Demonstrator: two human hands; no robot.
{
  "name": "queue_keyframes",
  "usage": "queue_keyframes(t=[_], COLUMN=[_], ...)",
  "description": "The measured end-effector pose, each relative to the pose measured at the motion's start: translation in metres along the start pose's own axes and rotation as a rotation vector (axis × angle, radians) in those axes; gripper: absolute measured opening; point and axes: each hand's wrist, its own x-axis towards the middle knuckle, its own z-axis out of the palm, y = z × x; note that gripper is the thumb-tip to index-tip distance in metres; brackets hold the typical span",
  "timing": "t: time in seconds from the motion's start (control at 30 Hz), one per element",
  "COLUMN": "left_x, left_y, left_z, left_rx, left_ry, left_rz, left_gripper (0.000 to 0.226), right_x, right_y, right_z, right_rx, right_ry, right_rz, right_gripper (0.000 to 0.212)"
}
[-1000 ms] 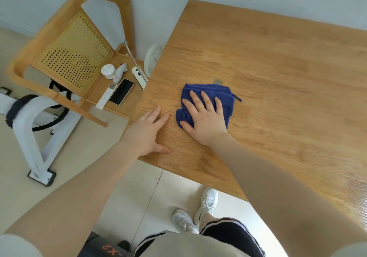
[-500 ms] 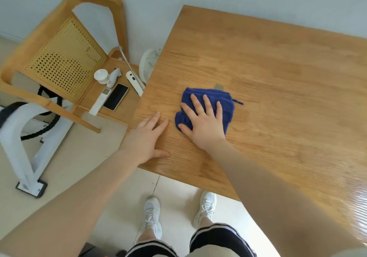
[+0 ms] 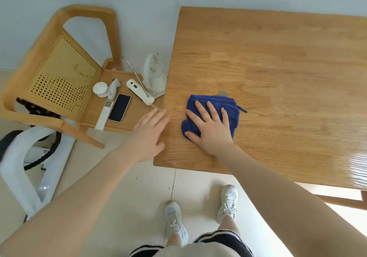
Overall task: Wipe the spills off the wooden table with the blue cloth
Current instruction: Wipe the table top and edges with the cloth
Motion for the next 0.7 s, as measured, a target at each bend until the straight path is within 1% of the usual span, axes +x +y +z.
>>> queue_keyframes(t=[0.07, 0.13, 0.2, 0.3, 0.37, 0.47, 0.5, 0.57, 0.63, 0.7], left_x=[-0.004, -0.008, -0.01, -0.012, -0.011, -0.007, -0.005, -0.002, -0.001, 0.0], left_y=[-0.016, -0.033, -0.049, -0.065, -0.068, -0.063, -0.061, -0.055, -0.047, -0.037], left_z=[-0.003, -0.006, -0.008, -0.009, -0.007, -0.004, -0.003, 0.002, 0.008, 0.01], left_rx=[-0.002, -0.032, -0.081, -0.126, -0.154, -0.174, -0.172, -0.176, -0.221, -0.278], left_ry=[0.043, 0.093, 0.113, 0.091, 0.083, 0.091, 0.095, 0.1, 0.114, 0.1], left_rz=[-0.007, -0.047, -0.109, -0.142, -0.12, -0.083, -0.078, -0.072, -0.069, -0.044], left_gripper=[0.068, 0.065, 0.064, 0.063, 0.063, 0.063, 0.063, 0.064, 0.065, 0.069], right_x=[0.024, 0.036, 0.028, -0.003, -0.015, -0.004, 0.004, 0.018, 0.022, 0.001], right_y=[-0.021, -0.048, -0.077, -0.112, -0.115, -0.098, -0.091, -0.081, -0.076, -0.076], right_z=[-0.001, 0.001, 0.01, 0.027, 0.032, 0.025, 0.021, 0.013, 0.014, 0.022], right_rx=[0.071, 0.143, 0.124, 0.021, -0.03, -0.035, -0.026, -0.006, 0.013, -0.015], right_ry=[0.031, 0.062, 0.083, 0.08, 0.057, 0.035, 0.038, 0.028, 0.063, 0.108], right_rz=[0.163, 0.255, 0.208, 0.017, -0.066, -0.14, -0.128, -0.013, 0.085, 0.086], right_gripper=[0.064, 0.065, 0.066, 0.062, 0.058, 0.061, 0.061, 0.064, 0.065, 0.065])
